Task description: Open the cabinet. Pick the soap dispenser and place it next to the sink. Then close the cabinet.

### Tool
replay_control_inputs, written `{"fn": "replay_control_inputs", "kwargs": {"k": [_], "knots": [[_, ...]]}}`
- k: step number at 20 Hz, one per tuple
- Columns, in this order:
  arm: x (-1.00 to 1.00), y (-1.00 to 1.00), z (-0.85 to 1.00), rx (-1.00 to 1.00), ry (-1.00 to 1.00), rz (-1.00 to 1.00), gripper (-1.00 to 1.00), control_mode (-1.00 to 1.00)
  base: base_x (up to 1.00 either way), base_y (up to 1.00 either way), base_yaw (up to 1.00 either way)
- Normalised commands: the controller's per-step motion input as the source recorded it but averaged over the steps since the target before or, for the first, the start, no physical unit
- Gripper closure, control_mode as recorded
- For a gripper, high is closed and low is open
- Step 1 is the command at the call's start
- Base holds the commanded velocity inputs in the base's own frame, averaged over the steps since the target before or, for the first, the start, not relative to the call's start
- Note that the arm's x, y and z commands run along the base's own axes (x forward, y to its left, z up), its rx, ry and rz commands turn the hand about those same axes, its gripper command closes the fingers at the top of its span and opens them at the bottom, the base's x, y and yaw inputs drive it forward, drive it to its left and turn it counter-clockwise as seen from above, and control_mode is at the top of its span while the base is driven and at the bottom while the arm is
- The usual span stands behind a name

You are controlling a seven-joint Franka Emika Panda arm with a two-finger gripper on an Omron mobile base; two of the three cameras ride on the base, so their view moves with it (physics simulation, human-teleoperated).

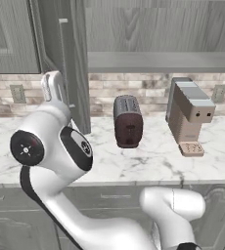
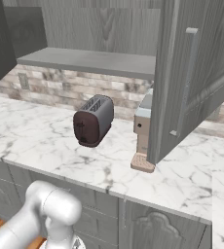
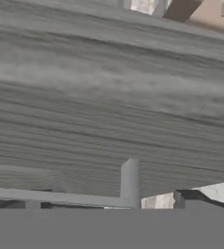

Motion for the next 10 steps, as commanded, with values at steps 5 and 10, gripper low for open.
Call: {"fn": "replay_control_inputs", "kwargs": {"k": [5, 10], "knots": [[-0.02, -0.21, 0.0, 0.19, 0.0, -0.03, -1.0, -1.0, 0.0, 0.0, 0.0], [-0.01, -0.37, 0.0, 0.2, 0.01, -0.1, -1.0, -1.0, 0.0, 0.0, 0.0]]}}
